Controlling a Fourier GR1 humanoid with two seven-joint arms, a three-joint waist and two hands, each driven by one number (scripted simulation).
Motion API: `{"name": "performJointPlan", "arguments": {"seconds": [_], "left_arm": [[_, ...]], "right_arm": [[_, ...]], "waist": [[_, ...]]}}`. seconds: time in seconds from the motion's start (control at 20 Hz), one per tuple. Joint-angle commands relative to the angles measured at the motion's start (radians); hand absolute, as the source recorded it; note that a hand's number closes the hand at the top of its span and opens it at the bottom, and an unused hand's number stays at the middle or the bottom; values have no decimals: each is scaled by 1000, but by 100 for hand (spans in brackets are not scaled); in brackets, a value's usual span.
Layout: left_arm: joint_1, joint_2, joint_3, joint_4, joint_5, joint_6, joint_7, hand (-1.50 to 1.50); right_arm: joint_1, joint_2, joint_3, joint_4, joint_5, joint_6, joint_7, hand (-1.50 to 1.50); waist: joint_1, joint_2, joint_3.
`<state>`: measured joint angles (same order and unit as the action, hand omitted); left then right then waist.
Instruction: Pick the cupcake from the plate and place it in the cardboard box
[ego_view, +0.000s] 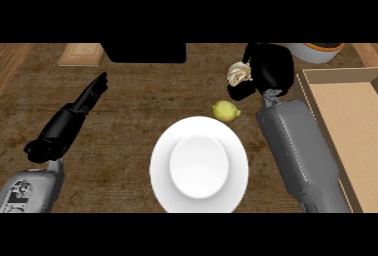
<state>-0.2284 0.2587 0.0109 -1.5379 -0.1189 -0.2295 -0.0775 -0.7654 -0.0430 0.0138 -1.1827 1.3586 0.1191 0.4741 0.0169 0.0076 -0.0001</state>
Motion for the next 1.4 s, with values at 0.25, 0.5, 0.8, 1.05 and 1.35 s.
{"name": "performJointPlan", "arguments": {"seconds": [0.25, 0.5, 0.8, 1.05, 1.35], "left_arm": [[33, 0, 6, 0, -10, 3, -11, 0], [22, -41, -15, -14, -36, 40, 6, 0], [-7, 24, 62, 54, 13, -29, -46, 0], [24, -16, 9, 13, -35, 5, -17, 0], [3, -11, 25, -29, 2, -18, 50, 0]], "right_arm": [[-137, -66, -207, -36, 47, -175, 281, 150], [-165, -152, -268, -12, 72, -180, 351, 150], [-110, -260, -348, -24, 1, -189, 309, 150], [-12, -392, -409, 20, -76, -38, 191, 150], [31, -459, -524, 106, -230, 180, 140, 150]], "waist": [[-9, -7, 0], [-13, -7, 0], [-17, -6, 0], [-26, -7, 0], [-26, -9, 1]]}}
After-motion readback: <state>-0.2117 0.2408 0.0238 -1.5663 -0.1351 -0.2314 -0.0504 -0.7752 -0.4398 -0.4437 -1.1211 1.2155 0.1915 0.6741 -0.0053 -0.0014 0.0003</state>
